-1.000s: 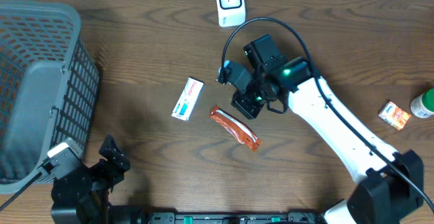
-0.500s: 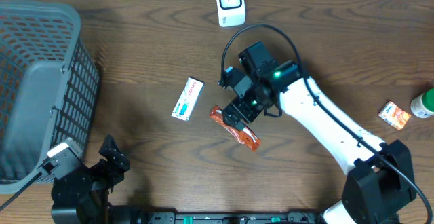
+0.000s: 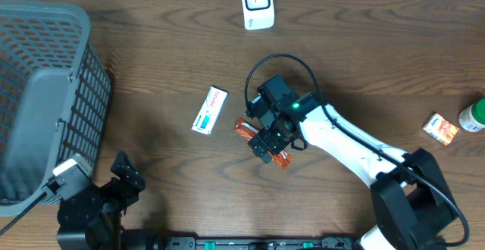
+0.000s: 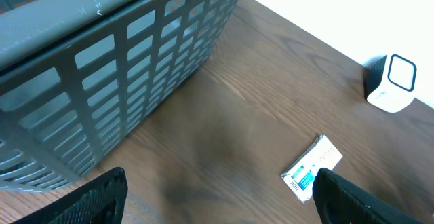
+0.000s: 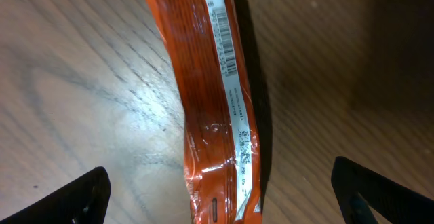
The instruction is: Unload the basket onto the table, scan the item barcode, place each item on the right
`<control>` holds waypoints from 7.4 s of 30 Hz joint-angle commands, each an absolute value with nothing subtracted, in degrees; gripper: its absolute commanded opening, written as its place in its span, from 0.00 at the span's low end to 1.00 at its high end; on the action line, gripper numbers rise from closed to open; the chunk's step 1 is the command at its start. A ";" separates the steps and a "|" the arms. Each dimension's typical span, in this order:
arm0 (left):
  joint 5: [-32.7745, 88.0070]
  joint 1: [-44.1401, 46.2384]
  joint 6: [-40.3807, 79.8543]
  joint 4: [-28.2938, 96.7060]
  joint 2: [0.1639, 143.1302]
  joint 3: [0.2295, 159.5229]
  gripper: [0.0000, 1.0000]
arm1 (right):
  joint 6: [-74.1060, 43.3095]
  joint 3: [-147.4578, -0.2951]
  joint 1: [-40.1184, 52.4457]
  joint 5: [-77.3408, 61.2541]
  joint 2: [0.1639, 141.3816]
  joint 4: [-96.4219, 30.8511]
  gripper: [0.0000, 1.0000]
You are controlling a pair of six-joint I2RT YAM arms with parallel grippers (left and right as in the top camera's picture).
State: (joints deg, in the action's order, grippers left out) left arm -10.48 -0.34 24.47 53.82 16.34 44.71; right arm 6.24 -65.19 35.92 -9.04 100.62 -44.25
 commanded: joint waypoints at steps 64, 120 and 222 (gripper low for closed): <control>-10.79 -0.62 24.97 53.98 16.08 44.99 0.88 | 1.26 -78.83 42.33 10.04 105.47 -34.13 0.01; -10.81 -0.62 24.97 53.98 16.08 44.99 0.88 | -14.81 -64.71 10.44 -45.41 101.21 -46.76 0.87; -10.81 -0.62 24.97 53.98 16.08 44.99 0.88 | 14.50 -44.18 17.12 -51.53 82.91 -23.51 0.01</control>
